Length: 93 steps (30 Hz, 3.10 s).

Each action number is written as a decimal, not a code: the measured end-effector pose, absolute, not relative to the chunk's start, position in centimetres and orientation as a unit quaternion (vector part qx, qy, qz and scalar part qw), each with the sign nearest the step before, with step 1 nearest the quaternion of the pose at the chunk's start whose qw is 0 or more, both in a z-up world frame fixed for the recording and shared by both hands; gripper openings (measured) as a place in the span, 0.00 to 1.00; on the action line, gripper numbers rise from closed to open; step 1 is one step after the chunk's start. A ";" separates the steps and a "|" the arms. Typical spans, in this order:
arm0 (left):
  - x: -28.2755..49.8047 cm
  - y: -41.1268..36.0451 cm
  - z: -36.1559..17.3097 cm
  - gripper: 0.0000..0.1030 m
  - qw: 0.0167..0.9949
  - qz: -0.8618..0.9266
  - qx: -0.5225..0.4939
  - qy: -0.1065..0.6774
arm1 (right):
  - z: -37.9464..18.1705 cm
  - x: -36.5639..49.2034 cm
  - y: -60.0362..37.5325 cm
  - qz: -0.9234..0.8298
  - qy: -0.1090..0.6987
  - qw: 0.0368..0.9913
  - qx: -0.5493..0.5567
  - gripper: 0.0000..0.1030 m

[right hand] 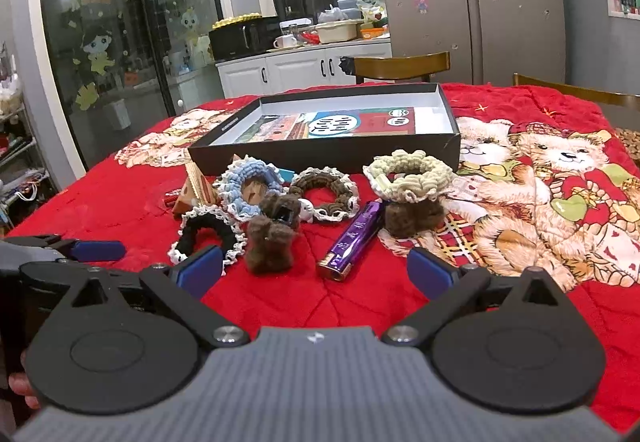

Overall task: Organize objects
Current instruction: 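Move both tools toward the scrunchies on the tablecloth, then grasp the black lace scrunchie with left tool while right tool grasps brown fuzzy hair tie, then carry the black scrunchie with left tool while right tool carries fuzzy tie into box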

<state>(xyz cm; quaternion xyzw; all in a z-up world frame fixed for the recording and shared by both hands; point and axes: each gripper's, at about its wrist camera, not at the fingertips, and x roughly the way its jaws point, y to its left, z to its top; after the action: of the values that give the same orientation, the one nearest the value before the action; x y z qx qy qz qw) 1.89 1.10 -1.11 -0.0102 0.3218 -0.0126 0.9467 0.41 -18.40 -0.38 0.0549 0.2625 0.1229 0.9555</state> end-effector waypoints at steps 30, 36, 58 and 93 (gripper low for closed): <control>2.9 -1.2 -1.4 0.59 0.949 -0.057 -0.003 0.310 | -2.4 5.5 -17.7 0.167 0.299 0.929 0.142 0.58; 2.9 -1.1 -1.3 0.38 0.951 -0.034 -0.001 0.307 | -2.5 5.4 -17.4 0.172 0.300 0.929 0.134 0.54; 1.9 -0.2 -1.0 0.30 0.957 -0.003 -0.015 0.291 | -2.0 4.5 -17.3 0.175 0.278 0.936 0.127 0.26; 4.1 3.3 7.8 0.30 0.979 -0.023 -0.049 0.197 | 8.3 6.6 -16.3 0.180 0.188 0.956 0.138 0.26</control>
<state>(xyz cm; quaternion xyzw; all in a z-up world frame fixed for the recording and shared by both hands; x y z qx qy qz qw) 4.13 3.25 7.79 -0.0492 0.1974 -0.0233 0.9788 6.61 -16.33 8.33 0.1382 0.1881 0.1799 0.9556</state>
